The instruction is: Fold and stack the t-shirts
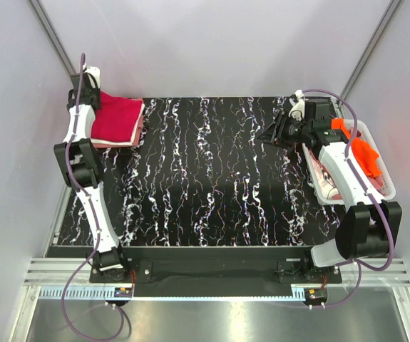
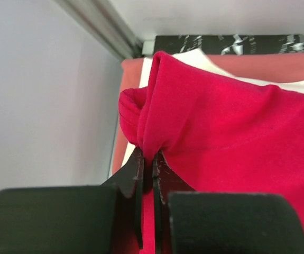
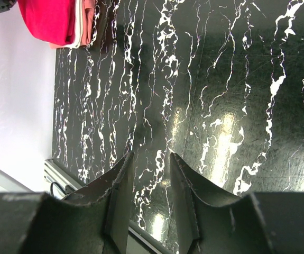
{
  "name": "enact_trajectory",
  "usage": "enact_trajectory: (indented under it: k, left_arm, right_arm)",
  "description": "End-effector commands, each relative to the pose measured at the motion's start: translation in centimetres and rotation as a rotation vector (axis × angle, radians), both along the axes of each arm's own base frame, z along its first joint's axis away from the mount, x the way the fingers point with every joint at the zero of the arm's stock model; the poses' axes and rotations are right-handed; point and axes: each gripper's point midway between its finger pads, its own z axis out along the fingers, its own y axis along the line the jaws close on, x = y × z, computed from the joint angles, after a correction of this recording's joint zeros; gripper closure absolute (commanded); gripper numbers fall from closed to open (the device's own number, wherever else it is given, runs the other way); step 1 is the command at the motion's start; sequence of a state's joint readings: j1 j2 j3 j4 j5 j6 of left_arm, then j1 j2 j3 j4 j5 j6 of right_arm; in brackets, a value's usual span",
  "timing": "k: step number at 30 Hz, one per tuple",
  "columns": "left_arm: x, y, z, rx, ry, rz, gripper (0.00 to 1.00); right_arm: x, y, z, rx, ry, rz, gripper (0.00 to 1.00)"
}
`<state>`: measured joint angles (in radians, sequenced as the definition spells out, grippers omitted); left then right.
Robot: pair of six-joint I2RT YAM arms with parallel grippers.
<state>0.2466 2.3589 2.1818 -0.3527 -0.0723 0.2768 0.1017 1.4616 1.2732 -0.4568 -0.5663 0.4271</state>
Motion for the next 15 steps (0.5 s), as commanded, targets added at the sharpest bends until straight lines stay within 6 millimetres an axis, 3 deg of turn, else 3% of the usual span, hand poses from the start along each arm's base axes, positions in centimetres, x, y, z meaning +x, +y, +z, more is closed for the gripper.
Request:
enact_trajectory:
  k: [1, 5, 6, 7, 9, 11, 13, 15]
  left_arm:
    - [1.2, 2.7, 4.0, 0.092, -0.138, 0.091, 0.95]
    - [1.8, 2.6, 3.0, 0.084, -0.14, 0.072, 0.93]
    - [1.7, 2.7, 2.8, 0.083, -0.138, 0.084, 0.89]
    - [1.4, 3.2, 2.8, 0.091, -0.133, 0.117, 0.74]
    - [0.8, 3.2, 3.2, 0.086, -0.129, 0.138, 0.79]
    - [0.0, 3.2, 4.4, 0.077, -0.144, 0.16, 0.72]
    - [-0.6, 3.2, 5.4, 0.07, -0.16, 0.183, 0.45]
    - [-1.1, 2.7, 6.6, 0.042, -0.181, 0.185, 0.27]
  right_arm:
    - [0.7, -0.2, 0.5, 0.012, -0.025, -0.007, 0.59]
    - [0.7, -0.2, 0.6, 0.016, -0.027, -0.004, 0.59]
    - [0.7, -0.2, 0.7, 0.015, -0.031, -0.005, 0.59]
    - [0.6, -0.2, 0.8, 0.015, -0.035, -0.007, 0.59]
    - [0.6, -0.2, 0.9, 0.015, -0.037, -0.006, 0.59]
    - [0.6, -0.2, 1.0, 0.015, -0.039, -0.006, 0.59]
    - [0.5, -0.1, 1.0, 0.02, -0.038, 0.003, 0.59]
    - [0.4, 0.0, 1.1, 0.024, -0.037, 0.01, 0.59]
